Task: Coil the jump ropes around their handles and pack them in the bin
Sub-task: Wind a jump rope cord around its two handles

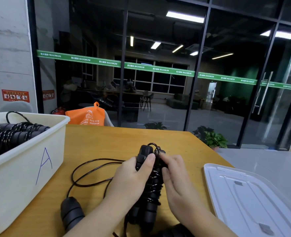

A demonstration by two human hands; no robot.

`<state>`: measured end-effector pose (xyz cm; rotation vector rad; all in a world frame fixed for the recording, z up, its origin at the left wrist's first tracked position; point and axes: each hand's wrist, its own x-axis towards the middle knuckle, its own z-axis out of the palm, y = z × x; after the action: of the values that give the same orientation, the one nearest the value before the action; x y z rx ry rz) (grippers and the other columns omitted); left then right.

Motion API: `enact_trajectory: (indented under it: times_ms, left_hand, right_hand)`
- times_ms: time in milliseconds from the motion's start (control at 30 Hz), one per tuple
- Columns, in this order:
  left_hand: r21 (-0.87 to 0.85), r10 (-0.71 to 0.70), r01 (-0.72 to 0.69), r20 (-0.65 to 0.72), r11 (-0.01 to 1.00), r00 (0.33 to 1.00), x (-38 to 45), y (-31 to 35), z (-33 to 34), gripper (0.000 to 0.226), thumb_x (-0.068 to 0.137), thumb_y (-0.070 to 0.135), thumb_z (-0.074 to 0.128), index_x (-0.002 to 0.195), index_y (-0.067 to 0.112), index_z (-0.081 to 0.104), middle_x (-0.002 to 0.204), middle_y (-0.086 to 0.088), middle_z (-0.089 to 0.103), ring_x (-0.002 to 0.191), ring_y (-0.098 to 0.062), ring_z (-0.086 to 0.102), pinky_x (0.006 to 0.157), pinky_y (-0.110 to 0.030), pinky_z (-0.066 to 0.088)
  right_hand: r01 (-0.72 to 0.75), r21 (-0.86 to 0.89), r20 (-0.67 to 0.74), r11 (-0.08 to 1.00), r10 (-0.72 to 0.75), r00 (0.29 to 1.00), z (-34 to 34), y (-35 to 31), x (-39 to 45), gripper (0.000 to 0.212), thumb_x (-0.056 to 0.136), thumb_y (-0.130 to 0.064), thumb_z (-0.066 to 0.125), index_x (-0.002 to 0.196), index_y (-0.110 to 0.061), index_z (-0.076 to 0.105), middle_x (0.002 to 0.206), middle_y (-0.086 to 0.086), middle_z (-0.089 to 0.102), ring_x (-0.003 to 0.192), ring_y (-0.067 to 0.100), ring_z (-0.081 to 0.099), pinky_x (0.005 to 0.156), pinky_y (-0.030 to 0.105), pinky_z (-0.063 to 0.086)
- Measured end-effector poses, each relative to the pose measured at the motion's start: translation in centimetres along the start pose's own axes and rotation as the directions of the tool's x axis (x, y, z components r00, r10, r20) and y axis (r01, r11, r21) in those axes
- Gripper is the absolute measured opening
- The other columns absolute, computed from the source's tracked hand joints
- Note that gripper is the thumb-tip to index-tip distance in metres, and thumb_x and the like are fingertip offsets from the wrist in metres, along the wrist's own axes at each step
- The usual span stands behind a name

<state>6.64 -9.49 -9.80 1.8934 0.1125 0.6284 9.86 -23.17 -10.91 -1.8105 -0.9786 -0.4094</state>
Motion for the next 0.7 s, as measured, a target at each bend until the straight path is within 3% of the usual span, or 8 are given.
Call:
enact_trajectory:
  times_ms: [100,200,333,400,600,700]
  left_hand:
    - [-0.038,-0.019,0.019,-0.016,0.999,1.000,-0.1,0.2,-0.2,0.053,0.084,0.066,0.044,0.067,0.017,0.054,0.055,0.011,0.049,0.055,-0.009,0.048,0.059,-0.029,0.040]
    - [-0.103,-0.074,0.070,-0.034,0.992,0.997,-0.1,0.5,-0.3,0.050,0.087,0.060,0.045,0.065,0.016,0.054,0.050,0.011,0.051,0.050,-0.005,0.049,0.052,-0.019,0.040]
    - [-0.167,-0.129,0.128,0.010,0.977,0.992,0.1,0.5,-0.6,0.058,0.083,0.061,0.049,0.075,0.005,0.062,0.063,-0.003,0.067,0.061,-0.019,0.064,0.065,-0.033,0.053]
    - [-0.185,-0.106,0.114,0.050,0.976,0.993,-0.1,0.7,-0.5,0.054,0.083,0.058,0.054,0.077,0.005,0.065,0.071,-0.009,0.071,0.067,-0.025,0.068,0.069,-0.039,0.056]
    - [-0.179,0.044,-0.018,0.137,0.984,0.990,-0.5,0.6,0.1,0.060,0.063,0.071,0.056,0.076,0.013,0.064,0.070,-0.012,0.066,0.070,-0.030,0.066,0.070,-0.049,0.054]
    - [-0.227,0.046,-0.019,0.114,0.974,0.992,-0.5,0.8,-0.1,0.056,0.073,0.074,0.056,0.078,0.020,0.069,0.067,-0.007,0.067,0.067,-0.025,0.065,0.072,-0.046,0.054]
  right_hand:
    - [-0.044,0.018,-0.154,0.999,0.046,0.987,-0.1,0.2,0.1,0.030,0.096,-0.016,0.054,0.111,-0.041,0.047,0.094,-0.022,0.056,0.095,0.004,0.057,0.081,0.020,0.047]
    - [0.050,-0.165,-0.223,0.985,-0.086,0.971,-0.9,0.6,0.7,0.018,0.088,-0.025,0.061,0.096,-0.040,0.063,0.089,-0.015,0.061,0.092,-0.002,0.058,0.077,0.009,0.043]
    - [0.056,-0.182,-0.195,0.982,-0.092,0.976,-1.6,1.1,0.8,0.030,0.087,-0.027,0.061,0.112,-0.044,0.063,0.098,-0.020,0.058,0.092,0.001,0.058,0.076,0.010,0.042]
    - [0.056,-0.164,-0.231,0.985,-0.093,0.968,-1.4,1.2,0.7,0.030,0.085,-0.025,0.060,0.106,-0.045,0.067,0.094,-0.019,0.058,0.090,0.002,0.058,0.073,0.009,0.042]
    - [0.165,-0.228,-0.266,0.959,-0.225,0.937,-0.2,0.7,0.6,0.022,0.087,-0.030,0.053,0.107,-0.034,0.064,0.096,-0.019,0.046,0.091,-0.003,0.049,0.074,0.005,0.039]
    - [0.179,-0.218,-0.215,0.959,-0.226,0.950,-0.1,0.0,0.5,0.028,0.091,-0.028,0.048,0.114,-0.034,0.062,0.100,-0.022,0.045,0.095,-0.004,0.049,0.078,0.005,0.039]
